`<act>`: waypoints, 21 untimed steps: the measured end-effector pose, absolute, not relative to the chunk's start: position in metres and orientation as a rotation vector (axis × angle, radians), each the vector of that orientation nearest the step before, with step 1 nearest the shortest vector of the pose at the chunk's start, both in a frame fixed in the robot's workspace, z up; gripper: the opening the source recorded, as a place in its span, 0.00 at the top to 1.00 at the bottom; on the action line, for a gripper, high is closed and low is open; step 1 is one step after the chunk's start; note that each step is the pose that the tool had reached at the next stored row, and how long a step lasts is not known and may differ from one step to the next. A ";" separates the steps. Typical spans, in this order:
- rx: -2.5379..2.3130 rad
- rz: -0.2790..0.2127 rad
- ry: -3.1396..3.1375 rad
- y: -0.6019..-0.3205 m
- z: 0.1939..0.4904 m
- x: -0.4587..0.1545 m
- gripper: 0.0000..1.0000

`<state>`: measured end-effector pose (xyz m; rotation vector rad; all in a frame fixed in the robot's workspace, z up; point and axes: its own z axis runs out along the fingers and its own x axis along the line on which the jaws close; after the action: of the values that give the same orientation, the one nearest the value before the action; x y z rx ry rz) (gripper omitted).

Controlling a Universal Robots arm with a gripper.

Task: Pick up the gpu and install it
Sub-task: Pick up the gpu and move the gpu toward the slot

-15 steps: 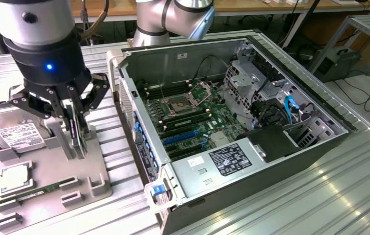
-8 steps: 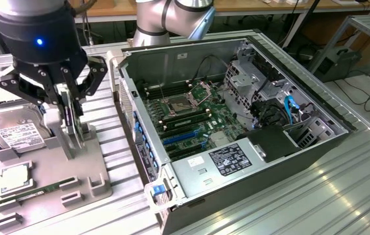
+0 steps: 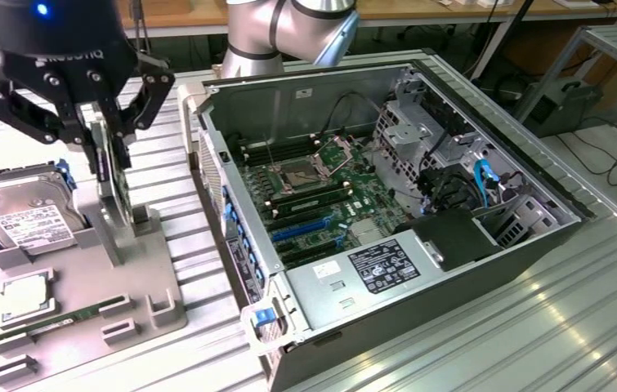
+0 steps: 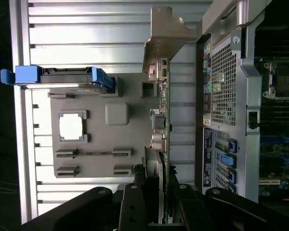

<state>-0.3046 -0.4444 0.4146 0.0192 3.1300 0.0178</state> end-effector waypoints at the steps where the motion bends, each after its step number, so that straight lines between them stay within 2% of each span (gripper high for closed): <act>1: 0.019 0.018 3.130 -0.444 0.419 -0.305 0.73; 12: 0.019 0.018 3.130 -0.444 0.461 -0.305 0.73; 21: 0.019 0.018 3.130 -0.444 0.462 -0.301 0.73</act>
<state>-0.3012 -0.4444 0.4619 0.0191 3.1300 0.0179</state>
